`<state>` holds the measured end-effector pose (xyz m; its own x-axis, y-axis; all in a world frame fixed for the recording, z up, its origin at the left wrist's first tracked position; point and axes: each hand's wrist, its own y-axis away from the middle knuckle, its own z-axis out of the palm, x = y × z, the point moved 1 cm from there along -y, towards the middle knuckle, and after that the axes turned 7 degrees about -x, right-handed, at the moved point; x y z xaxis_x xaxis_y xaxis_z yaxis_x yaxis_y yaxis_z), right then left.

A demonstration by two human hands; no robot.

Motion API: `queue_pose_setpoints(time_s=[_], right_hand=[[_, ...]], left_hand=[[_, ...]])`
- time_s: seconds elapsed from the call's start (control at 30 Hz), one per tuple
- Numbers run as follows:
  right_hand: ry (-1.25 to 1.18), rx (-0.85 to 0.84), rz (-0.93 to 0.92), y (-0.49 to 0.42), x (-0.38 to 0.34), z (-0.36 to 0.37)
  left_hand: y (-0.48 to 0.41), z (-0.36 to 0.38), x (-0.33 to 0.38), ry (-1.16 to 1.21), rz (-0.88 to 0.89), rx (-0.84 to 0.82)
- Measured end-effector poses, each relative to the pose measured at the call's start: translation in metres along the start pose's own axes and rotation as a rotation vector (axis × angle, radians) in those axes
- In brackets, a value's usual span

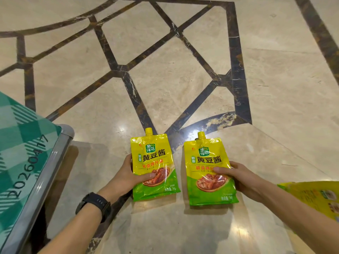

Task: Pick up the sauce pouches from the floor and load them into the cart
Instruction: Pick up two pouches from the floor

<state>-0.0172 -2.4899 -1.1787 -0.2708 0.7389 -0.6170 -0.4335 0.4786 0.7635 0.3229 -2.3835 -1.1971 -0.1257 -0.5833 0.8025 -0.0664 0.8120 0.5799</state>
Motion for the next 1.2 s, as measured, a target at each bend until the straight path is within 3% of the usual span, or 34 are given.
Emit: queue_pose_setpoints(time_s=[0.3,0.47,0.6,0.8,1.2], right_hand=[[-0.168,-0.046,-0.024,0.003,0.003,0.005],[-0.168,-0.039,-0.009,0.004,0.009,0.004],[-0.177,-0.052,0.023,0.006,0.009,0.01],[-0.214,-0.093,0.004,0.01,0.012,0.018],[-0.243,-0.038,-0.021,0.014,0.017,0.023]], left_hand=[[0.0,0.019,0.01,-0.106,0.059,-0.14],[0.006,0.037,0.003,-0.016,0.053,-0.01],[0.013,0.053,0.007,0.12,-0.092,0.156],[0.012,0.052,0.007,0.219,-0.205,0.118],[0.018,0.057,0.003,0.117,-0.119,0.116]])
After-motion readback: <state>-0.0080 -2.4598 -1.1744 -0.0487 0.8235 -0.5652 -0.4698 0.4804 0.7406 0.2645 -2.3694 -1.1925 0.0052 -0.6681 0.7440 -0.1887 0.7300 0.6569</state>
